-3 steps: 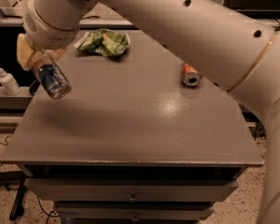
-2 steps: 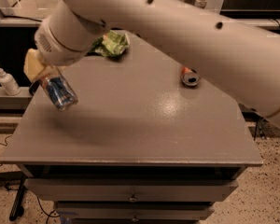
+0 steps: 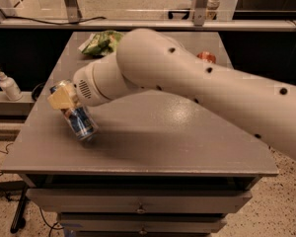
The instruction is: Place redbull can upright
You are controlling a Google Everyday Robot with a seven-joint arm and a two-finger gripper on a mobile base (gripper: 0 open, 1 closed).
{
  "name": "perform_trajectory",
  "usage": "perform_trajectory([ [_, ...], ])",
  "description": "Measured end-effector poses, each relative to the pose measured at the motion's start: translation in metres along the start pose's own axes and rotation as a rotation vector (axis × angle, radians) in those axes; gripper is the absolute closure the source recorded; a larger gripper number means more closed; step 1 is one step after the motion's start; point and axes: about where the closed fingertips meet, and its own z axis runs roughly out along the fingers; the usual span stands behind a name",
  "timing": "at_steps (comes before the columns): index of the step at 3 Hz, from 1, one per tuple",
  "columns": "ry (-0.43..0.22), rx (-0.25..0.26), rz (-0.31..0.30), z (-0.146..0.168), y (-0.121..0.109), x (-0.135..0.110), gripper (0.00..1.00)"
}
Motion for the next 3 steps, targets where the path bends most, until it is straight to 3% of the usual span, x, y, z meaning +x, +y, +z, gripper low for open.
perform_trajectory([
  [2, 0.446, -0.027, -0.003, -0.038, 0.065, 0.060, 1.00],
  [3, 0.620, -0.047, -0.006, -0.064, 0.075, 0.084, 1.00],
])
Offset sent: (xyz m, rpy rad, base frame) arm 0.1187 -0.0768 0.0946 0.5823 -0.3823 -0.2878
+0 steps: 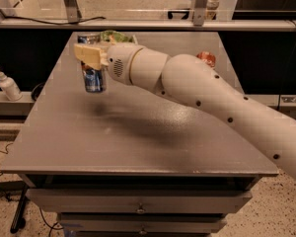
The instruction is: Place redbull can upright
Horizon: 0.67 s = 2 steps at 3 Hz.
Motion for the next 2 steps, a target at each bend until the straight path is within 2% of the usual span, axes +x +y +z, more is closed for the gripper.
perform_trajectory([
  [1, 0.000, 0.000, 0.000, 0.0000, 0.0000, -0.0001, 1.00],
  [2, -0.033, 0.021, -0.064, -0.0054, -0.0014, 0.0019, 1.00],
])
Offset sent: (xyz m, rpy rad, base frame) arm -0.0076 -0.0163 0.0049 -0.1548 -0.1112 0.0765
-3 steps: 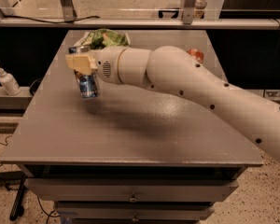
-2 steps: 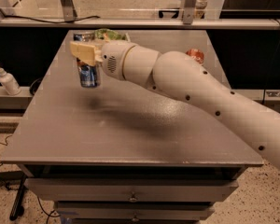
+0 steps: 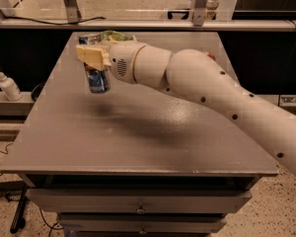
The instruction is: Place redbull can upright
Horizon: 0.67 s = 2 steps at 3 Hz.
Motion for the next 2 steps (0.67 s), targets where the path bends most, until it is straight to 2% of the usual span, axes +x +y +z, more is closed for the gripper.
perform_trajectory([
  [1, -0.034, 0.027, -0.067, -0.0075, -0.0020, 0.0010, 1.00],
  [2, -0.037, 0.047, -0.087, -0.0154, -0.0039, -0.0069, 1.00],
])
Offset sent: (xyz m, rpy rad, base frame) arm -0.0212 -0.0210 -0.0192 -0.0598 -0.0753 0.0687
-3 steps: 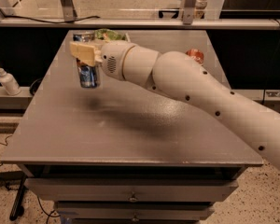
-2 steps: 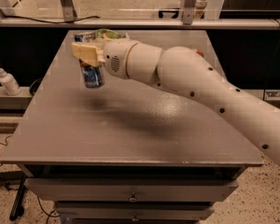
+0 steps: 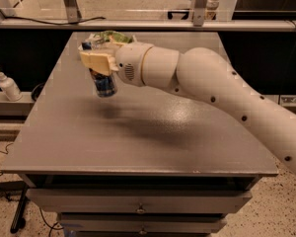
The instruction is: Place redbull can upright
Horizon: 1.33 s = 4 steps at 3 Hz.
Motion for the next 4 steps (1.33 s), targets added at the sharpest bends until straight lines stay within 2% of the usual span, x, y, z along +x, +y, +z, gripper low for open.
perform_trajectory([
  [2, 0.133, 0.043, 0.017, 0.000, -0.016, -0.035, 1.00],
  [3, 0.152, 0.064, -0.001, -0.002, -0.020, -0.039, 1.00],
  [4, 0.141, 0.096, -0.031, -0.005, -0.022, -0.035, 1.00],
])
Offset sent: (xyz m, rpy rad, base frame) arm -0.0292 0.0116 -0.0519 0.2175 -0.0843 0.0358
